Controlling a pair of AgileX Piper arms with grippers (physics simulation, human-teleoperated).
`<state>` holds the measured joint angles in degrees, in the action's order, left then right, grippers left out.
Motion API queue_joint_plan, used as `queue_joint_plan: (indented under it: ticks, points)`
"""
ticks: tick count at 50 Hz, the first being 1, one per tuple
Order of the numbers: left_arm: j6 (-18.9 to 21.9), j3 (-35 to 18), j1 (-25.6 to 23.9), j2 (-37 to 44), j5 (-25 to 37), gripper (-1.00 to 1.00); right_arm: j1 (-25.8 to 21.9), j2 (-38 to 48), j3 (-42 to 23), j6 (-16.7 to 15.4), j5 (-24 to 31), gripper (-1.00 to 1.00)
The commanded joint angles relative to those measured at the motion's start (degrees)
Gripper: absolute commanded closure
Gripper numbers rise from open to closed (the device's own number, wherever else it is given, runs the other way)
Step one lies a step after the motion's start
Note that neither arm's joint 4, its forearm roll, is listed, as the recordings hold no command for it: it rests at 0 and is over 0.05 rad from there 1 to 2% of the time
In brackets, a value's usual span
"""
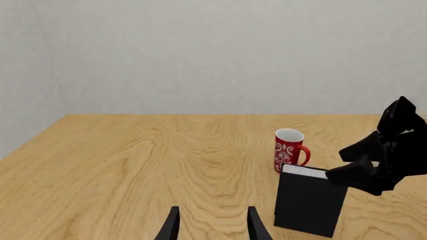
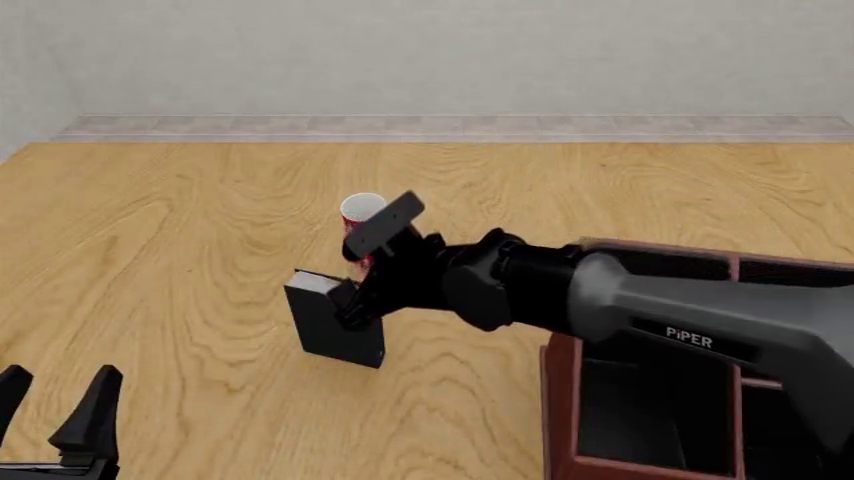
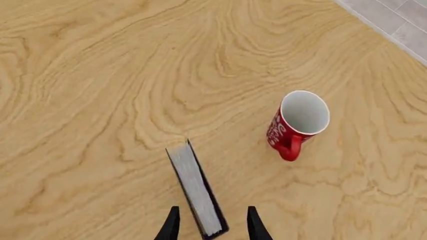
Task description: Pick up the book and place it in the left compartment of the caddy.
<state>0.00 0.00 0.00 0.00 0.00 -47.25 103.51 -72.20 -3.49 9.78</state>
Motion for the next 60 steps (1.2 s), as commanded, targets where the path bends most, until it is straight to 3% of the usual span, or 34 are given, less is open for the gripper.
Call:
queue_joint_plan:
  ticks: [1,39,40,43,44,60]
  points:
    - [0.0,0.0,0.0,0.0,0.0,-1.0,0.6,2.8,0.0,-0.5,-1.2,-1.0]
    - [0.0,0.0,0.0,0.0,0.0,-1.0,-0.7,11.0,-0.5,0.2,-4.0,-1.0]
    - [0.0,0.0,0.0,0.0,0.0,-1.0,0.3,11.6,-1.1,-0.2,-3.8,1.0]
    - [0.0,0.0,0.0,0.0,0.0,-1.0,-1.5,9.2,1.5,2.1,-5.7,1.0]
    - [0.0,0.0,0.0,0.0,0.0,-1.0,-0.9,10.0,0.9,0.8,-5.3,1.0]
    - [0.0,0.0,0.0,0.0,0.0,-1.0,-6.1,5.1,5.5,1.6,-5.4,1.0]
